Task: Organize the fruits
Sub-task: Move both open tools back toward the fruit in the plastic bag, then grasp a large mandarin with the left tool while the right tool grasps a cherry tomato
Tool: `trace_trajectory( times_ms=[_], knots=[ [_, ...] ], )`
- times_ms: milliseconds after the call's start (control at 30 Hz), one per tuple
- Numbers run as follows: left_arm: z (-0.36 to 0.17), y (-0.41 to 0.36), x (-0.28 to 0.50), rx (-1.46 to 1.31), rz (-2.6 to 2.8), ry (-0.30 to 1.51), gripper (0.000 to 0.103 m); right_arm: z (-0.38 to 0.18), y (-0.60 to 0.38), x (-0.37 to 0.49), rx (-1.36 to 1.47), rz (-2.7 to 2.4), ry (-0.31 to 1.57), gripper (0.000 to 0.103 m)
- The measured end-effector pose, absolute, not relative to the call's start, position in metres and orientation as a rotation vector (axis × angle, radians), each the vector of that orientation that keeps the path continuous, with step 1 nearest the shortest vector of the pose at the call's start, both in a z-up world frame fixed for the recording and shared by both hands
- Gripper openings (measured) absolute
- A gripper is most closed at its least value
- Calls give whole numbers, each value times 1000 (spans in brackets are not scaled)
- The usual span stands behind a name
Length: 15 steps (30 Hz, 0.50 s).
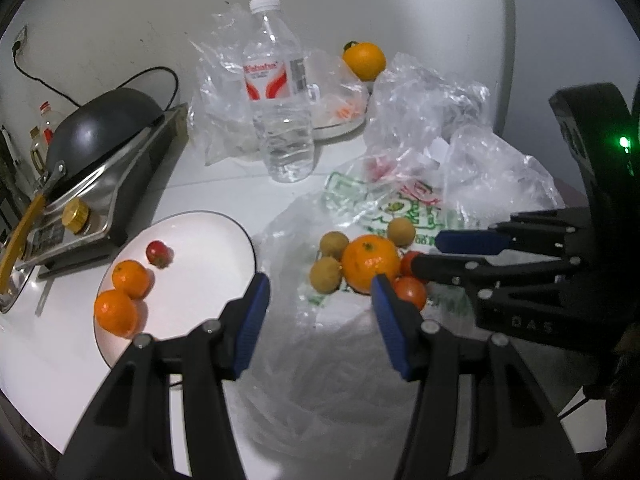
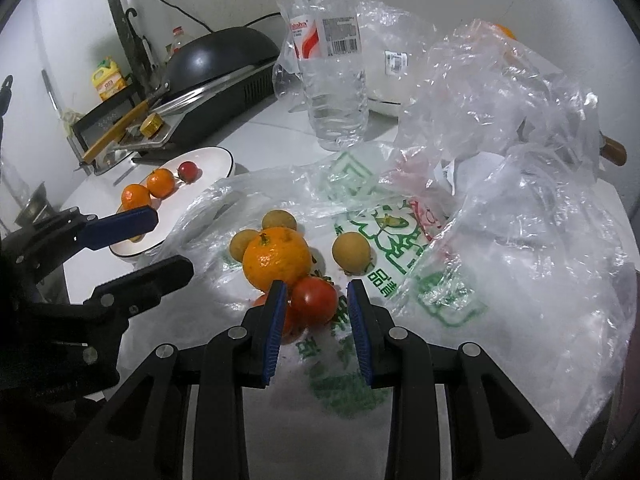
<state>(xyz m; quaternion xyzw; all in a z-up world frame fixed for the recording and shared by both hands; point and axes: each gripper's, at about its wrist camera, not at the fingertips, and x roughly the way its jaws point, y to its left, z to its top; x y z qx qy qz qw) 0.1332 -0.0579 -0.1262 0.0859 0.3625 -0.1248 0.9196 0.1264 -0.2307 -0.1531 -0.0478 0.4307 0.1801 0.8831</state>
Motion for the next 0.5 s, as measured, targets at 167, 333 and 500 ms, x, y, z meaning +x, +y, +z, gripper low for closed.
trace_trajectory(
  times_ms=[167,333,500],
  knots=[
    [-130,-62,138,183,-257,757,54,-157,-232,133,-83,384,908,33],
    [-133,-68,143,192,-265,767,54,-160,-238,139,-46,410,936,33],
    [-137,-75,147,198,-270,778,54,-160,-241,137,-38,442,936,27]
  ],
)
